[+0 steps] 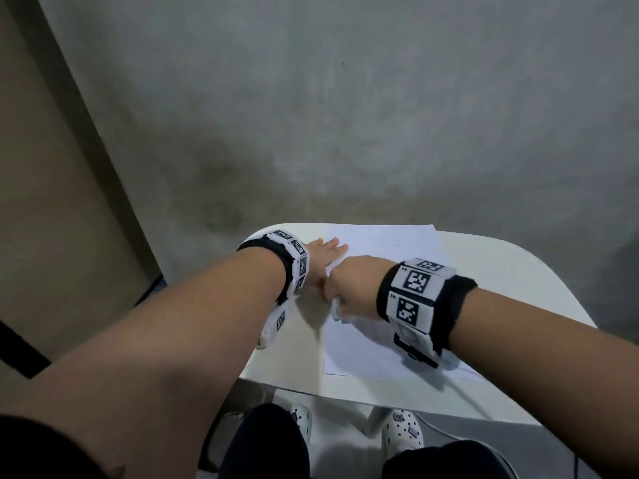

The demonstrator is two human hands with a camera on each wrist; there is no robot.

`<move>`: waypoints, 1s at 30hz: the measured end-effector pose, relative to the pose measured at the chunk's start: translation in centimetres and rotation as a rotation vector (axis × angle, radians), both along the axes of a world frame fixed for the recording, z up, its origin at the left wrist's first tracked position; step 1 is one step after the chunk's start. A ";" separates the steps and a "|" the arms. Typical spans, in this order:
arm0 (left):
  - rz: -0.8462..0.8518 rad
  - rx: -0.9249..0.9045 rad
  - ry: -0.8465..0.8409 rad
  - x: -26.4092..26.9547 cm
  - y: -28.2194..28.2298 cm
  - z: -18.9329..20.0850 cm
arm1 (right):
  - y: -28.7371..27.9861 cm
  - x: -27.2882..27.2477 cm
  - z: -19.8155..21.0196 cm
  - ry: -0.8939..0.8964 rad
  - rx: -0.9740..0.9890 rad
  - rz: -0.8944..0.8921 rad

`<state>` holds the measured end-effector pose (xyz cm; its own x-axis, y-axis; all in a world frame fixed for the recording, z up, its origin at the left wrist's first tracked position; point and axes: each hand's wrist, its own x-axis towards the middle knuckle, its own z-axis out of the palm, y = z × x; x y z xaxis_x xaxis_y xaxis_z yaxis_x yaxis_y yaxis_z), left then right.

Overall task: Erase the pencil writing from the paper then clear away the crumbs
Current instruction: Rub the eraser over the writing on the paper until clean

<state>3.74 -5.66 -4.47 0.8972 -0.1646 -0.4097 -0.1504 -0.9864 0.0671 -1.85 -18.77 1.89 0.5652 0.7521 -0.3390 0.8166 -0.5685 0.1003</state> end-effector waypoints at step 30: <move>0.019 -0.036 -0.019 -1.5 -0.3 0.8 | -4.1 -0.1 -1.6 0.107 0.086 -0.060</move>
<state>2.21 -5.99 -3.65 0.9077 -0.1622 -0.3870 -0.1335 -0.9860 0.1001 -1.93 -22.86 0.28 0.5742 0.7468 -0.3356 0.7843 -0.6194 -0.0363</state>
